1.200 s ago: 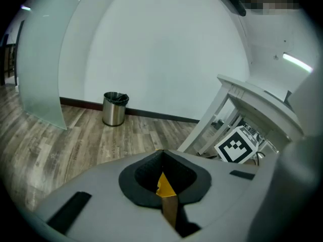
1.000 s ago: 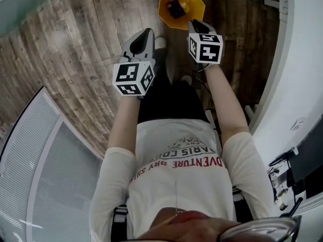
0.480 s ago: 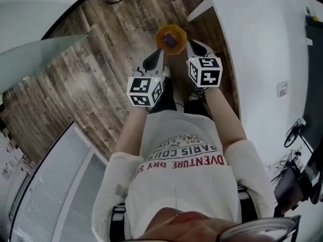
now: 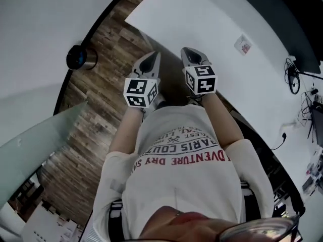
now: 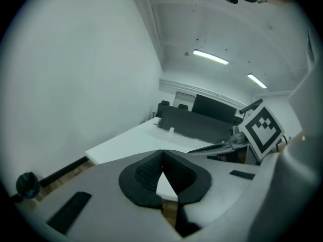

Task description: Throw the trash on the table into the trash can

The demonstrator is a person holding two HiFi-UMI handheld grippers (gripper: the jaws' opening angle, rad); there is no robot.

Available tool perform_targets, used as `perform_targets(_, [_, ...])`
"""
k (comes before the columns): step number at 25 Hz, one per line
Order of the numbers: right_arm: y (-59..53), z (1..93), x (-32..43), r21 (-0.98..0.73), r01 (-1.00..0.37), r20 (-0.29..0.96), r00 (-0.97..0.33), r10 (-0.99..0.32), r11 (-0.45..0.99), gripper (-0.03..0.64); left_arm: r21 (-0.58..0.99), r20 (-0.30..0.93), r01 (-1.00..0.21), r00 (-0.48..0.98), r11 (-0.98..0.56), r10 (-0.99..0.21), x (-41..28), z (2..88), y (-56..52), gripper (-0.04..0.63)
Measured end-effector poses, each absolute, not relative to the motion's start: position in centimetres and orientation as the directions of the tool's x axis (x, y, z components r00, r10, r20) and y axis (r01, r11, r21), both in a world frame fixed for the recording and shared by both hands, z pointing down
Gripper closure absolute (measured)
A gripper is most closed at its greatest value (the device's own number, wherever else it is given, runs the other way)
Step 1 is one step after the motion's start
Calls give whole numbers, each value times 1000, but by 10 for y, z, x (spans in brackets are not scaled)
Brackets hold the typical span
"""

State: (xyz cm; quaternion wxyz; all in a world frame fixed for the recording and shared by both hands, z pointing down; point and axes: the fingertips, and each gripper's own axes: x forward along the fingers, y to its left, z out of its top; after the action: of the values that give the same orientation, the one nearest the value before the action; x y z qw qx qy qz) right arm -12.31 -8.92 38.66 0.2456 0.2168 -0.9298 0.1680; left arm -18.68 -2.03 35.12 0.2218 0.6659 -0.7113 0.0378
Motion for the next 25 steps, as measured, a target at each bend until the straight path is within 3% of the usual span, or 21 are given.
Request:
perform_targets(9, [-182, 350, 109, -137, -743, 431, -640, -635, 656, 584, 234, 285, -935, 328, -267, -901, 31, 326, -141, 572])
perform_targets(16, [-197, 348, 265, -144, -867, 429, -488, -760, 476, 586, 289, 244, -857, 496, -426, -834, 165, 319, -175, 572])
perform_targets(25, [-207, 350, 346, -147, -948, 433, -319, -843, 283, 586, 282, 255, -791, 608, -543, -752, 239, 310, -204, 572])
